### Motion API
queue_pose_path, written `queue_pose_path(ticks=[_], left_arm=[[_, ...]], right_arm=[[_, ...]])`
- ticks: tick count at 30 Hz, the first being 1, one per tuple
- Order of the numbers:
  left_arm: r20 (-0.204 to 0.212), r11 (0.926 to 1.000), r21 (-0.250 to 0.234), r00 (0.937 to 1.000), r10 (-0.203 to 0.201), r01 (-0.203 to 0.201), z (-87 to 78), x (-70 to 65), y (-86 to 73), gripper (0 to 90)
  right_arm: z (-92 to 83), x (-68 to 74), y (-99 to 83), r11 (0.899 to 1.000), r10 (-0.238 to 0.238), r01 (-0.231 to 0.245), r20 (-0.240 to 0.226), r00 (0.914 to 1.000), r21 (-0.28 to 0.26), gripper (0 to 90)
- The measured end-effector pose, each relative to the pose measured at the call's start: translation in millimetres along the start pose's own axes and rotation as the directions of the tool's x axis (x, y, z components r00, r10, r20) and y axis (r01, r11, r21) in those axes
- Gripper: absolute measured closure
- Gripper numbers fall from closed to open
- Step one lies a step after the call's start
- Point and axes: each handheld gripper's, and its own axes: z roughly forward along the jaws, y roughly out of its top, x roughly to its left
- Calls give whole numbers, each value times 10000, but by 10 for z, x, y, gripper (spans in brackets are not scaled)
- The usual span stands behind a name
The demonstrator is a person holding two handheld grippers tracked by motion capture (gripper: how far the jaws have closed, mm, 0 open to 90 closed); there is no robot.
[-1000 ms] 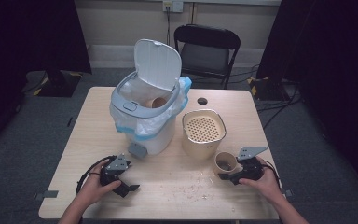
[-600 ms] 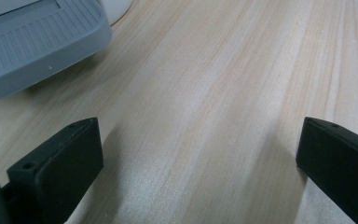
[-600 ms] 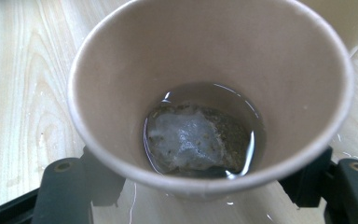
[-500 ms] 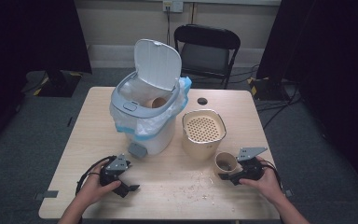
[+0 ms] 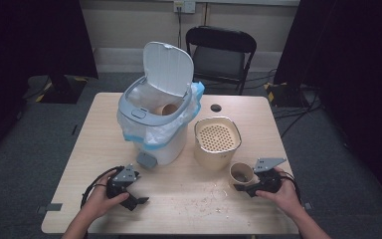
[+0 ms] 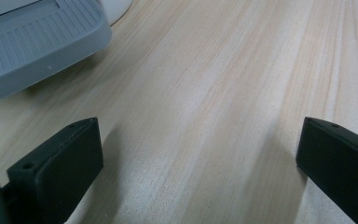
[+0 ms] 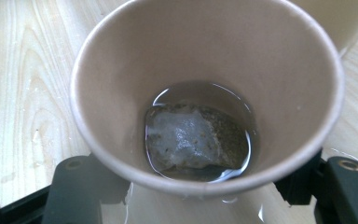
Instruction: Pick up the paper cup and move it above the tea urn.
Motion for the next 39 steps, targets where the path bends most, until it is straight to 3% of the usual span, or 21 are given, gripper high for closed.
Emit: queue_pose_path(ticks=[5, 19, 28, 32, 39], left_arm=[[2, 10000, 1, 10000, 0, 0, 0, 0, 0, 0], [1, 10000, 6, 10000, 6, -6, 0, 1, 0, 0], [6, 10000, -29, 10000, -53, 53, 3, -3, -1, 0], [-4, 10000, -28, 10000, -37, 37, 2, -2, 0, 0], [-4, 10000, -29, 10000, -39, 39, 2, -3, 0, 0]], right_arm=[[-57, -27, 8, 9999, 64, -61, 187, 9998, -144, 343], [-160, -147, 144, 9999, -55, 45, 587, 9983, 156, 352], [-224, -279, 223, 9998, 210, -206, 807, 9965, -54, 358], [-238, -345, 278, 9998, 21, -40, 981, 9952, 197, 360], [-275, -463, 356, 9999, 32, -52, 1291, 9916, 153, 364]])
